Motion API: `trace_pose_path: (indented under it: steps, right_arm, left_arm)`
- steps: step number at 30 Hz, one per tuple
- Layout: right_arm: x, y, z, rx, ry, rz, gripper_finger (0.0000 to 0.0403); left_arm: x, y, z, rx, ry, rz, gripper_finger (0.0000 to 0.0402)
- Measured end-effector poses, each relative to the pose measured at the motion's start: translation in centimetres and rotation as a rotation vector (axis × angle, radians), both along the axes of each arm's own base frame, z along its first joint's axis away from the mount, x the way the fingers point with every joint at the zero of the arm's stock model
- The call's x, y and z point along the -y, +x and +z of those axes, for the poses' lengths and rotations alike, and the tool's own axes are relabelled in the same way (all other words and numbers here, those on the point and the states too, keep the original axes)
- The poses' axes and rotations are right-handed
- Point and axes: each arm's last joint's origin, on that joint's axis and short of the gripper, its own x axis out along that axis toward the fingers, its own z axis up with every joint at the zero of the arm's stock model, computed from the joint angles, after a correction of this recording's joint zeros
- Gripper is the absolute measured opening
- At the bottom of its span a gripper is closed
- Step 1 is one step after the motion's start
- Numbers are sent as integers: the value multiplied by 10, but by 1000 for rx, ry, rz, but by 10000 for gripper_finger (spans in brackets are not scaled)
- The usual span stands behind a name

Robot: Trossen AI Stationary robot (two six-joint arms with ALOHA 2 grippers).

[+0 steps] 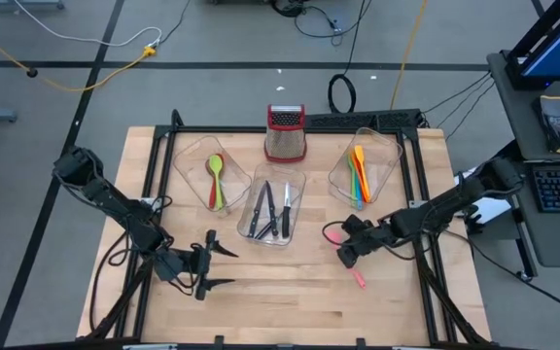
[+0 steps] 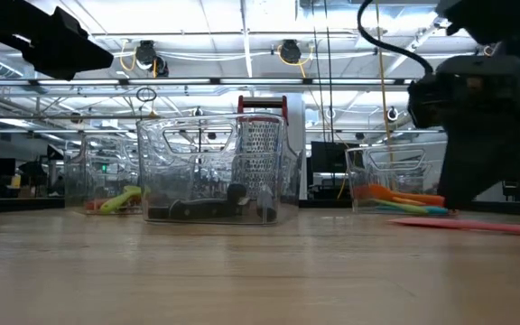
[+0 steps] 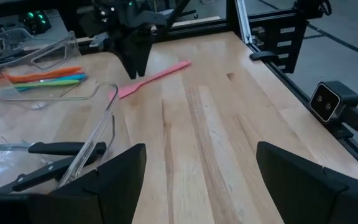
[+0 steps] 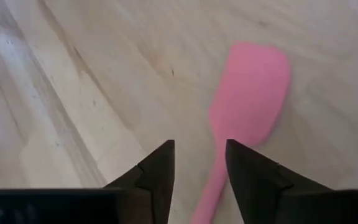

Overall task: Pick & Place Kitchen Items
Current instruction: Put the pink spatula on the right transparent bin

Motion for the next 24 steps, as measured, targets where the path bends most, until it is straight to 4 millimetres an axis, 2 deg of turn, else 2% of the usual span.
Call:
trace_pose_path:
  steps: [8,16,24]
  right_arm:
    - [10,18,12,33,-22,16,121]
    - [10,18,16,40,58,-23,116]
    - [11,21,19,100,18,-72,116]
  left_arm:
    - [0,0,1,8,-3,17,308]
    - [0,0,0,6,-11,20,308]
    - [0,0,0,6,-12,20,308]
